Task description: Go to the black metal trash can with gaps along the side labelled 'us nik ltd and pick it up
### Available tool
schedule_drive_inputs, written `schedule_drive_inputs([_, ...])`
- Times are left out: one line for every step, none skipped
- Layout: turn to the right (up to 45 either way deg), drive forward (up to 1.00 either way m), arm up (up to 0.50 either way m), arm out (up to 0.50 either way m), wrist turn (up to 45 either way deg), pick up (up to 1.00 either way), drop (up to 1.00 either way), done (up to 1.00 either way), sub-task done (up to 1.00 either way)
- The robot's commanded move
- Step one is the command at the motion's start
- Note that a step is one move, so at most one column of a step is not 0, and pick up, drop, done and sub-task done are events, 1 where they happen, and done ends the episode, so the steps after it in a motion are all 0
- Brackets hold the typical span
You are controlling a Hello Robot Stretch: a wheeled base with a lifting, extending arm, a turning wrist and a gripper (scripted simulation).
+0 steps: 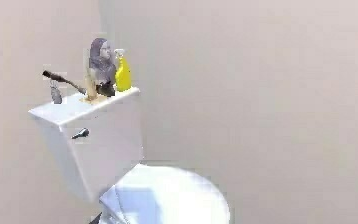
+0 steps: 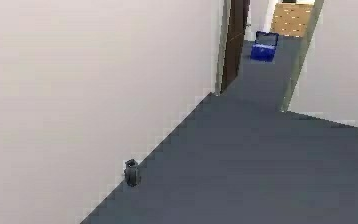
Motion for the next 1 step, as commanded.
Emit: schedule_drive_inputs([45.0, 0.00, 0.00, 0.00, 0.0, 0.00, 0.00, 0.00, 0.00])
